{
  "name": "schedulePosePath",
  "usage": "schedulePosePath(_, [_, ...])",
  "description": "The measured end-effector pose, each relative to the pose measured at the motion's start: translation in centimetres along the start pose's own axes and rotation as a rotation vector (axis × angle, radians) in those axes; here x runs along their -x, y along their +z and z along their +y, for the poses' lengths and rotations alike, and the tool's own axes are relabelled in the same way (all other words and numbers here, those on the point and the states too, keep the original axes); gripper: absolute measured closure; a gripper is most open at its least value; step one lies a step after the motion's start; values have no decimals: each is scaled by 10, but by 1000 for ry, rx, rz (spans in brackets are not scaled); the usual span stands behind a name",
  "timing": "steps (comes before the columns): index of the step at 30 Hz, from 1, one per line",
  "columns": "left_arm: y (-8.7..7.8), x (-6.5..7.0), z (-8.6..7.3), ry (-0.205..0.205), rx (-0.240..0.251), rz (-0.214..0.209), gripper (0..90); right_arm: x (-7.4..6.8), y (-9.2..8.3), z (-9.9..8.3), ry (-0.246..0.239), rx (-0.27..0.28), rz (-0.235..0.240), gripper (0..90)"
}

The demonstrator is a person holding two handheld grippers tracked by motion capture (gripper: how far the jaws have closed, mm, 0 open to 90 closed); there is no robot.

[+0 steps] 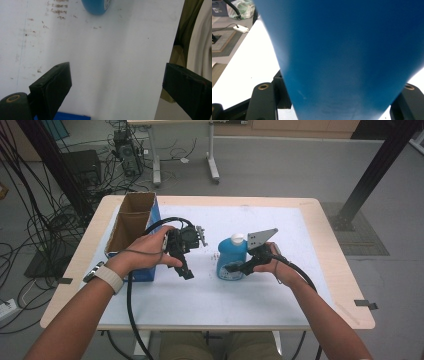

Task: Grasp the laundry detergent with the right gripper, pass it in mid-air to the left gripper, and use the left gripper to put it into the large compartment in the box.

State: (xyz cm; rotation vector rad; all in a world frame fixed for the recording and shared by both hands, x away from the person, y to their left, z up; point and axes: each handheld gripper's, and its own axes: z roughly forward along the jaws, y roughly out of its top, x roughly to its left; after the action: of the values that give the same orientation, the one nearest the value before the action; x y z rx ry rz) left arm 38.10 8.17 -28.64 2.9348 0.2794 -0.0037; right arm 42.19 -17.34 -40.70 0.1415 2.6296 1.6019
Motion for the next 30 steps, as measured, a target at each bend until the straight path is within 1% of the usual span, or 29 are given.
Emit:
schedulePosePath(7, [0,0,0,-1,0,0,90,1,0,0,-2,3,1,370])
schedulePosePath(15, [0,0,0,-1,1,1,90,1,1,-1,0,12,16,412])
schedulePosePath(30, [-1,0,-1,-5,0,1,90,2,1,-1,4,13,31,420])
